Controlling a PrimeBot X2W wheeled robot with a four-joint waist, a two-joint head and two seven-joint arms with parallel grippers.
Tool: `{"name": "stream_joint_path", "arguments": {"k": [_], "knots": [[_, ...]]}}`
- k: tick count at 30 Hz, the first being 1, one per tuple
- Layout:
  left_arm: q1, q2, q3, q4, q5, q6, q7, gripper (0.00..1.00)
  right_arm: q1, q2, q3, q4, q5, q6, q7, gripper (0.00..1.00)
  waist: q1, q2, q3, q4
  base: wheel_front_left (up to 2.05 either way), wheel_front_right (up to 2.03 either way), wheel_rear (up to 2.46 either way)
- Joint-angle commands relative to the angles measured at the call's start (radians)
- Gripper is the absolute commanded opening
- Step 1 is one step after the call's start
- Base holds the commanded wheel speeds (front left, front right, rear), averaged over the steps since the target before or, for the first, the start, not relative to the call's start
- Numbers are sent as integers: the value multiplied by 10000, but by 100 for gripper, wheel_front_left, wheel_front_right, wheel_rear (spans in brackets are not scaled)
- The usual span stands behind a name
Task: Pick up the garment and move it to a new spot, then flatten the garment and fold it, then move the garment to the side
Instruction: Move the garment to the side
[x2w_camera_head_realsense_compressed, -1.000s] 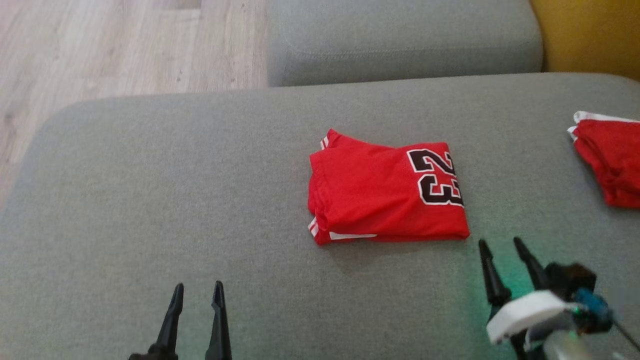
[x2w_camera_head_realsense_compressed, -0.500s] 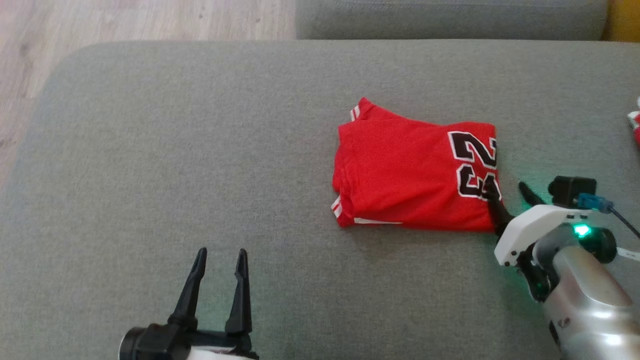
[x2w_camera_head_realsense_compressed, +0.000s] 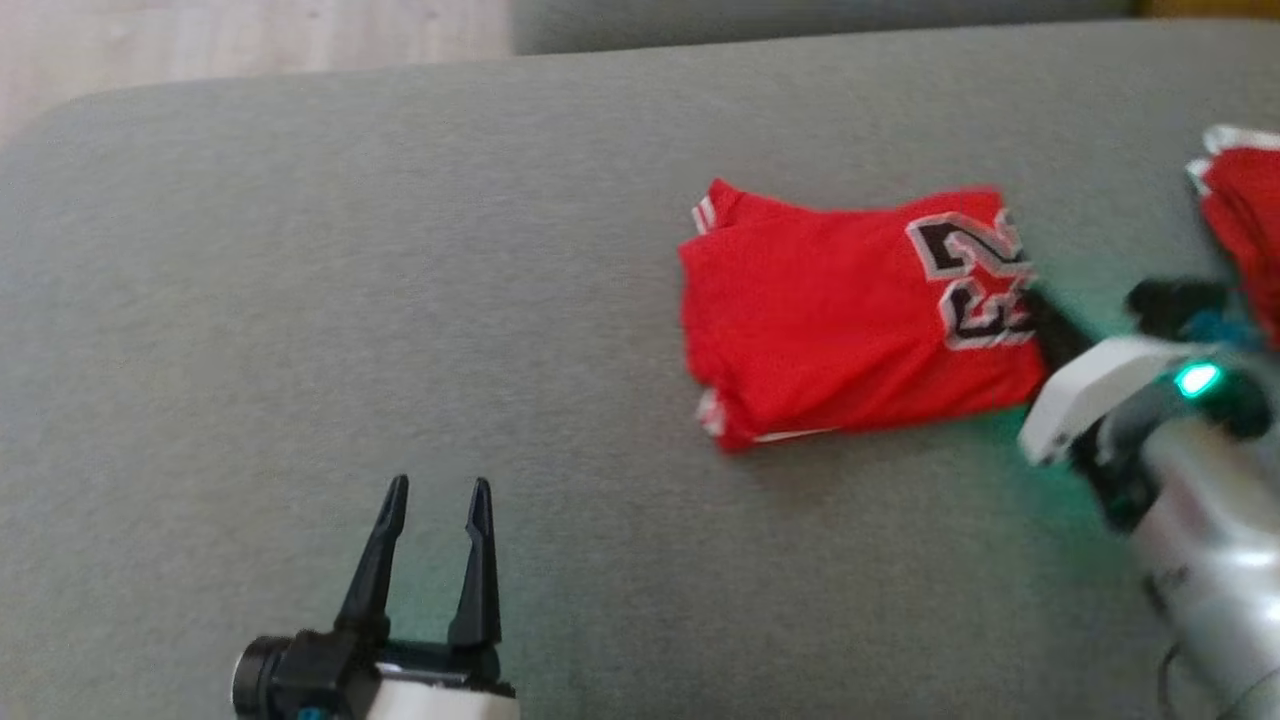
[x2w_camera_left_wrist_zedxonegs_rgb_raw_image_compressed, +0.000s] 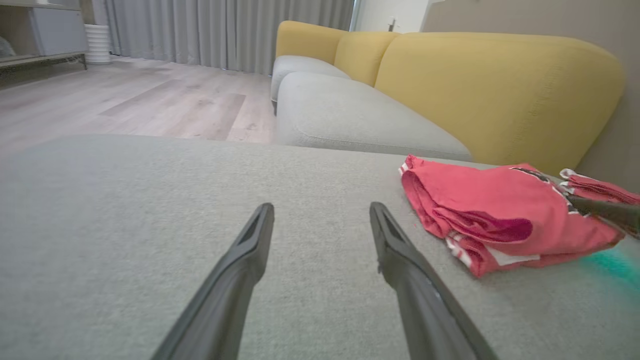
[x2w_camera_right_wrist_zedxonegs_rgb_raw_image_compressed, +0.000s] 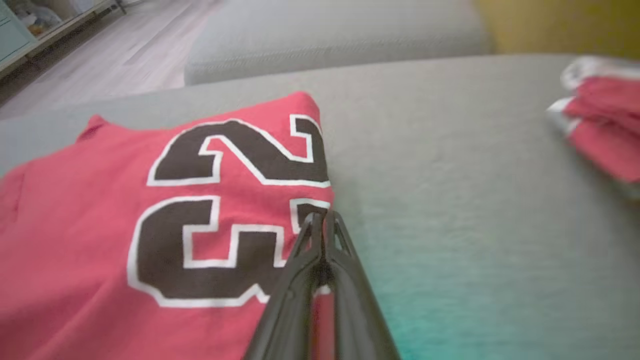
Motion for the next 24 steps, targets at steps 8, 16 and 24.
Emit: {"name": "stream_joint_path", "arguments": {"k": [8,16,24], "knots": [[-970,-60,458,-375,286,-96,-53,100,-1654,-1750,477,-909,312,-7,-311,0,-1,0,1155,-1499,0,0,0],[-1451,-60,527,-290,459,-274,-53,100,-2745,-3251,-35,-1170,213,-7,-299,0,-1,0,1919,-2128,0,0,0],[-1870,-60,563,-180,452,-371,-53,100,-3357,-4188,-1461,-332,-574,-7,-260,100,-1,0,2236,-2149,0,0,0]]}}
